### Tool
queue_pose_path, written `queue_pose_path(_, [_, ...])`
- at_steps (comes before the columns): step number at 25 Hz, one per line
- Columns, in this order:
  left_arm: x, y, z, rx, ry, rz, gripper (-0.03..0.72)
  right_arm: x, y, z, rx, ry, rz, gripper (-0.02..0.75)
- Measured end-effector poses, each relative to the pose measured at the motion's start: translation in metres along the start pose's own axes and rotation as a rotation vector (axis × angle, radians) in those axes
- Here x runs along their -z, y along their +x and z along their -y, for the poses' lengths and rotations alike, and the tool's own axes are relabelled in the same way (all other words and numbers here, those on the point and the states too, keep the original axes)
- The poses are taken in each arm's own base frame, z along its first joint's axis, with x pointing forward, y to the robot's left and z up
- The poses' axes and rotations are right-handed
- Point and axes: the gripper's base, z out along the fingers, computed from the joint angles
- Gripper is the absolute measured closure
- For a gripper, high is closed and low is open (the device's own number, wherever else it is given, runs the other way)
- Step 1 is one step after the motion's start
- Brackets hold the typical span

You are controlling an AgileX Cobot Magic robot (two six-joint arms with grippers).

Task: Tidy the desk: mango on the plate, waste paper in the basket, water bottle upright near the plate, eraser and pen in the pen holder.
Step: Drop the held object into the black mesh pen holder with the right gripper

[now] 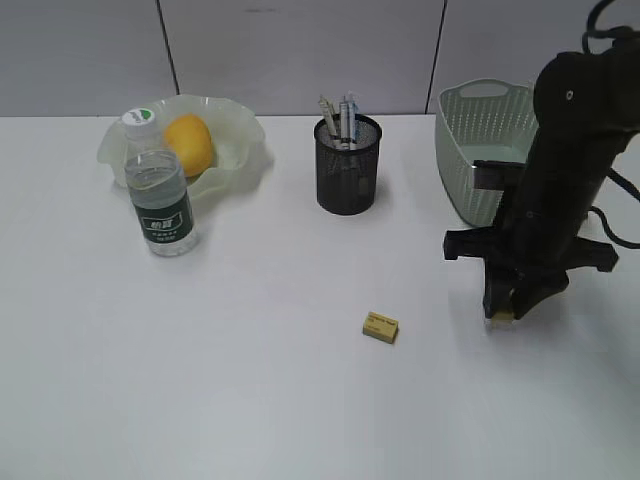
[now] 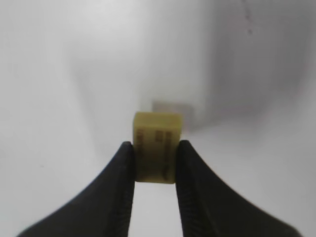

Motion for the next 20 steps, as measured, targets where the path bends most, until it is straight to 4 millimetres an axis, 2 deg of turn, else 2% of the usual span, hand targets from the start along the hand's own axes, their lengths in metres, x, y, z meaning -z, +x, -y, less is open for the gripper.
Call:
queue_pose_path(5, [0.000,0.000,0.000,0.000,-0.001,0.000,0.373,0.022,0.015,-0.023,0.232,-0.018,0.044,0.521])
queue_pose_path(8, [0.000,0.000,0.000,0.000,-0.001,0.000,0.400,0.038,0.016,-0.033,0.327,-0.042,0.117,0.521])
queue_pose_path(13, [0.000,0.000,0.000,0.000,-0.001,0.000,0.445,0.069,-0.007,-0.049,0.367,-0.107,0.326,0.521])
queue_pose_path(18, [0.000,0.000,0.000,-0.001,-0.002,0.000,0.450,0.105,-0.034,-0.066,0.363,-0.199,0.607,0.523])
queue_pose_path(20, [0.000,0.000,0.000,-0.001,-0.002,0.000,0.450,0.112,-0.044,-0.072,0.359,-0.228,0.697,0.523])
